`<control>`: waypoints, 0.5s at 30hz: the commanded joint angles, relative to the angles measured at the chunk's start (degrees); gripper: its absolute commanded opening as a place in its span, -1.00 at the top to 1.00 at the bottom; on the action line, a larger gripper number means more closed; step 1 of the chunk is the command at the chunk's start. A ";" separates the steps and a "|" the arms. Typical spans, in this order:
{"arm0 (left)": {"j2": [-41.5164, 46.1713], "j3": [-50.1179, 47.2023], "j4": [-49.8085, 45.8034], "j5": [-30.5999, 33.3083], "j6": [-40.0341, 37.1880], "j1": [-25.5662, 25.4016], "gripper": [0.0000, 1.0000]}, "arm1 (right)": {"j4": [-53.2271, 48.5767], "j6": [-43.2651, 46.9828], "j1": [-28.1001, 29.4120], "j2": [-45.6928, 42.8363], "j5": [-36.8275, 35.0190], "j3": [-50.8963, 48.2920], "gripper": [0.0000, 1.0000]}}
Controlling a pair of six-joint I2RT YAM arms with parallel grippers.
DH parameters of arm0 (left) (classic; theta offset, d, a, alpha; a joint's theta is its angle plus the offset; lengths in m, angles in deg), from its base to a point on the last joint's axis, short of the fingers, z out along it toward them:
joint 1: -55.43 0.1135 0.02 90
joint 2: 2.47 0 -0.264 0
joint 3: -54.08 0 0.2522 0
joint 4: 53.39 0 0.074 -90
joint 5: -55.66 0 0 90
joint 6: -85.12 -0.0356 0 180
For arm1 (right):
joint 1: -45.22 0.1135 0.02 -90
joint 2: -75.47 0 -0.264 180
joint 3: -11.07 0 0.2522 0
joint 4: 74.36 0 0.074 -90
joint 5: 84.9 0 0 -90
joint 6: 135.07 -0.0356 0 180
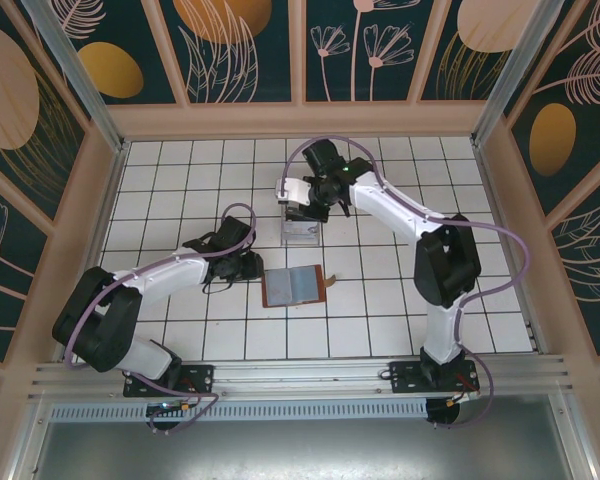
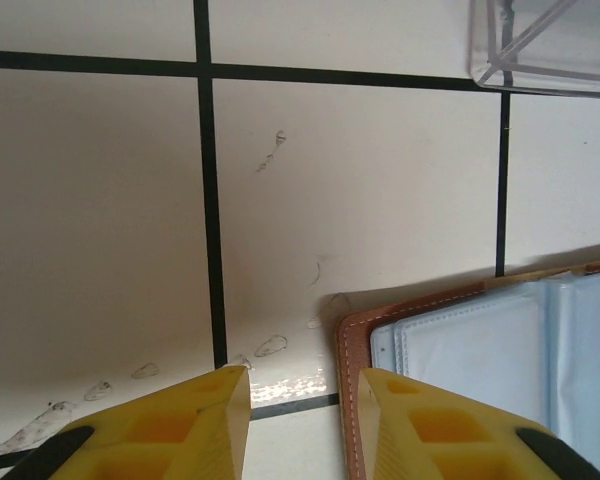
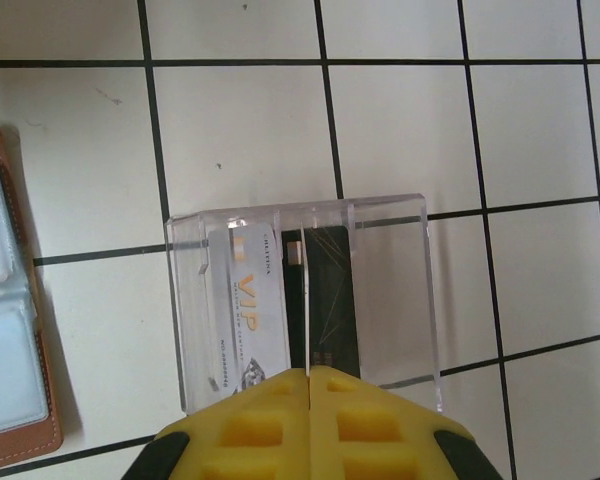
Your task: Take the credit cards out of the card holder
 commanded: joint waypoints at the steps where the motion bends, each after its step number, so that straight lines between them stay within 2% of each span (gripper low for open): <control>1: 1.41 -0.59 0.93 -1.07 -0.30 0.56 0.29 | -3.46 1.90 -0.56 2.62 1.22 4.09 1.00; 15: -0.44 1.18 0.38 -0.82 -1.80 1.29 0.28 | -8.04 3.40 -1.21 9.19 1.17 10.03 1.00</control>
